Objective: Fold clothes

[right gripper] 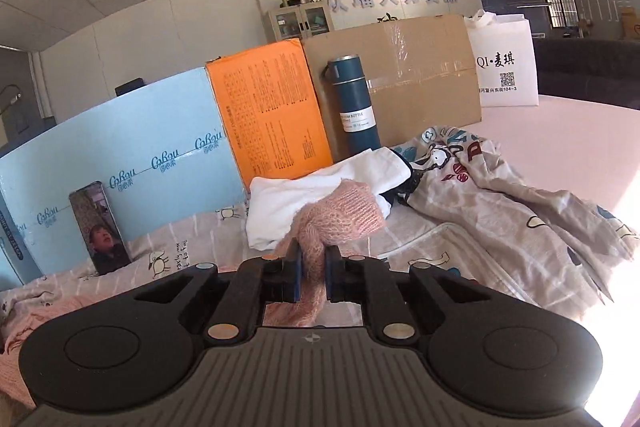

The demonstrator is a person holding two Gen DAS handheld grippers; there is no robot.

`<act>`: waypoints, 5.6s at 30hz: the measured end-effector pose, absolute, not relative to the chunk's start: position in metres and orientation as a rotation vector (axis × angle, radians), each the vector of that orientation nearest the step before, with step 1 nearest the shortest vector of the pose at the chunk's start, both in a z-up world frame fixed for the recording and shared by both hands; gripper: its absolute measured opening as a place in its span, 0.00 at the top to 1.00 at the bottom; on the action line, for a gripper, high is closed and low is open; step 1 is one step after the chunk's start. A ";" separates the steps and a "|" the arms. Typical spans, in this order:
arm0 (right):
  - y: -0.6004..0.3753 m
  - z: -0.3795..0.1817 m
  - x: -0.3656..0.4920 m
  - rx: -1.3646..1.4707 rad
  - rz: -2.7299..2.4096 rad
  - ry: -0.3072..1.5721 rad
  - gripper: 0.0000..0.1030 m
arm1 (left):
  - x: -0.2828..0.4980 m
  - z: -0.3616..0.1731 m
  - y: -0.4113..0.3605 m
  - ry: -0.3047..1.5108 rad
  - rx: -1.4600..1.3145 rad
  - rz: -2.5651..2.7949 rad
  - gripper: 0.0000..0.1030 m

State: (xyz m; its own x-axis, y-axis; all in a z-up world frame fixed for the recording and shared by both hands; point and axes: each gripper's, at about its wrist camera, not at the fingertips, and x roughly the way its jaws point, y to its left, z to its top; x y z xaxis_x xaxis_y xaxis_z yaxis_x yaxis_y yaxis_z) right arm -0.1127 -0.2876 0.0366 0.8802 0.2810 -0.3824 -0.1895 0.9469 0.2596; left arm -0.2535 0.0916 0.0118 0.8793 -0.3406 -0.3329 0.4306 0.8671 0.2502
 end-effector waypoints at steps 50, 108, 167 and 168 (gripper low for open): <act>-0.093 0.012 -0.082 0.040 1.119 0.728 0.81 | -0.215 -0.013 0.157 0.416 0.020 -0.082 0.17; -0.246 0.000 0.033 0.320 0.156 0.601 0.42 | -0.072 -0.007 0.140 0.567 0.127 0.031 0.09; -0.271 -0.002 -0.172 -0.249 0.735 0.463 0.09 | -0.269 -0.019 0.064 0.526 0.571 -0.211 0.07; -0.266 -0.006 -0.177 -0.292 0.760 0.471 0.09 | -0.266 -0.023 0.061 0.542 0.595 -0.212 0.07</act>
